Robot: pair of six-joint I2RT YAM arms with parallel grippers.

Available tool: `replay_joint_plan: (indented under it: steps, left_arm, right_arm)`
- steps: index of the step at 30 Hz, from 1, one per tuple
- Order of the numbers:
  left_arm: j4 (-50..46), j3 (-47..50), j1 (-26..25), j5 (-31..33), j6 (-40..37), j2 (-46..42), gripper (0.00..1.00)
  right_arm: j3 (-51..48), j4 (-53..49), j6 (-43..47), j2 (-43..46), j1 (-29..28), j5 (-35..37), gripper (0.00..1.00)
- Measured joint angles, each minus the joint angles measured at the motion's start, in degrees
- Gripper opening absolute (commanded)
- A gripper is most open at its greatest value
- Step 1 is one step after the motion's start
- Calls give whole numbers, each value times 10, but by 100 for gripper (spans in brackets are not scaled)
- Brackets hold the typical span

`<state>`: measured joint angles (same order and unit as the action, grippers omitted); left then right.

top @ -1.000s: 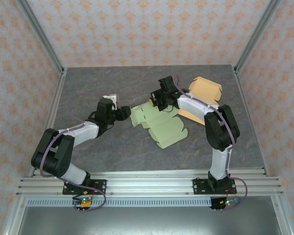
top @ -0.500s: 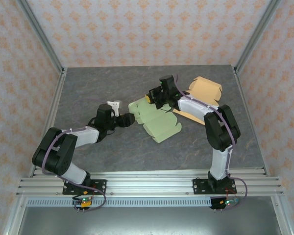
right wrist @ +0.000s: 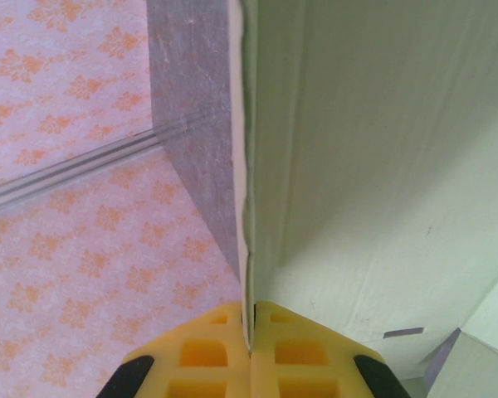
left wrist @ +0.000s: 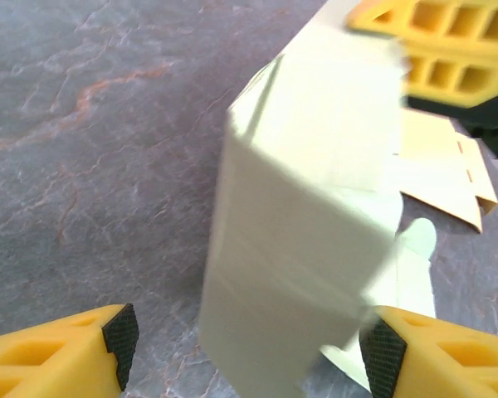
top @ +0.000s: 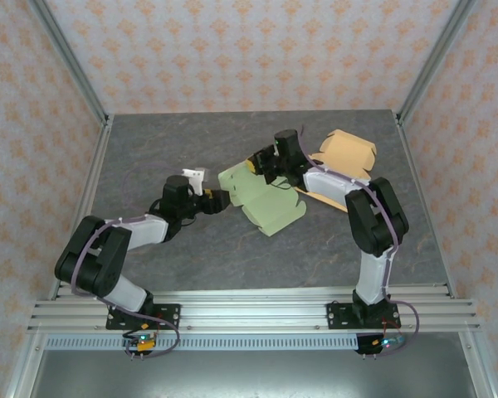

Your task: Fold the paper box

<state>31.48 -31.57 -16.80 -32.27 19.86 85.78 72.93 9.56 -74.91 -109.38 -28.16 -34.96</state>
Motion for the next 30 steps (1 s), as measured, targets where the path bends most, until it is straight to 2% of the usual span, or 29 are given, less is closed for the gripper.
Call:
replay_joint_plan:
  steps: [4,10,13,17,26,30]
  left_arm:
    - [0,10,-1,10,-15,-51,73]
    - [11,40,4,62,-12,-68,69]
    - [1,60,19,101,3,-75,79]
    - [-15,55,26,122,10,-80,86]
    - [-59,-8,26,117,-1,-80,86]
    - [-99,-70,26,114,-20,-41,86]
  right_arm:
    - [-19,64,46,0,3,-7,0]
    - [-30,179,64,-23,5,-42,0]
    - [-31,215,61,-51,5,-59,0]
    - [-37,227,63,-70,5,-71,0]
    - [-37,227,88,-75,5,-74,0]
    - [-37,227,90,-76,5,-75,0]
